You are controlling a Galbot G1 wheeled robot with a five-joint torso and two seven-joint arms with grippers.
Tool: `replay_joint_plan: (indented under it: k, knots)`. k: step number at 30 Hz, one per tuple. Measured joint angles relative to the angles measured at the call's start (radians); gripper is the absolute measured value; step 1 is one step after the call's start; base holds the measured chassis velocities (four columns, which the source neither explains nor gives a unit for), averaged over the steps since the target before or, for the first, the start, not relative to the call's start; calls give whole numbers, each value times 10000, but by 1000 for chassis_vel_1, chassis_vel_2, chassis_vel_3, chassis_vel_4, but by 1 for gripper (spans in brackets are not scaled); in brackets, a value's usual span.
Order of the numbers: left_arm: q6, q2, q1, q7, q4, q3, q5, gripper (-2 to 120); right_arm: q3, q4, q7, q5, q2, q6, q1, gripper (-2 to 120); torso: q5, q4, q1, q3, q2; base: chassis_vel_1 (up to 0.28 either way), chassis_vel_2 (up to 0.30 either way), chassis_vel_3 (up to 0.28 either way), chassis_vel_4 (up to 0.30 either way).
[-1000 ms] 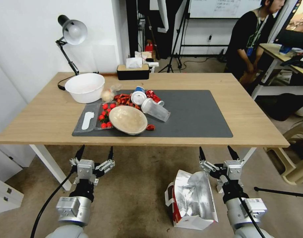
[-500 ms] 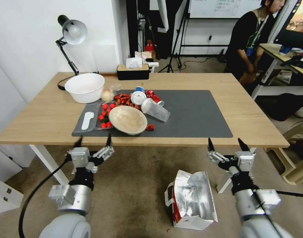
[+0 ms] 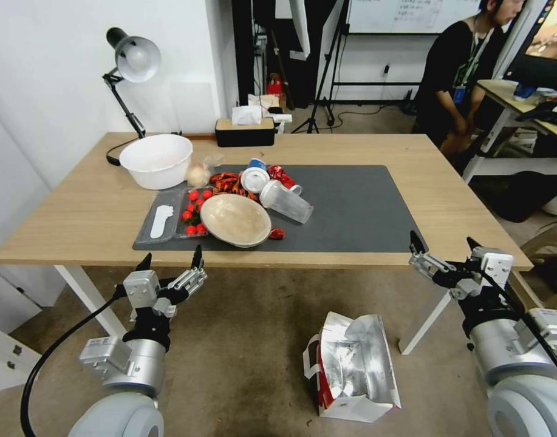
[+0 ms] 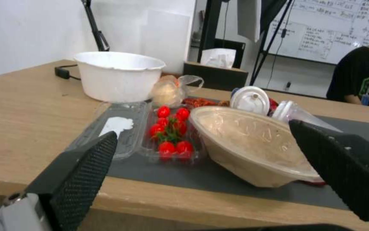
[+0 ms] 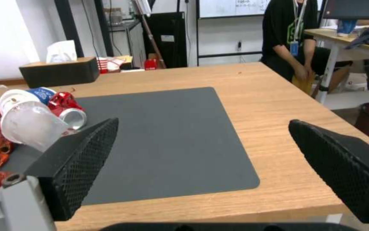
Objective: Pick up the food delivery bag from the floor and place it on the table.
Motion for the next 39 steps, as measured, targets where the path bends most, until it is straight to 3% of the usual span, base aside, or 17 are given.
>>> replay_joint_plan:
  k: [39]
  knots:
    - [-226,33,110,0,100,-14,75,100,-92,-49,-70,-113,-62,276,-182,100,0,0,-353,-449,-805,0,0,0,0]
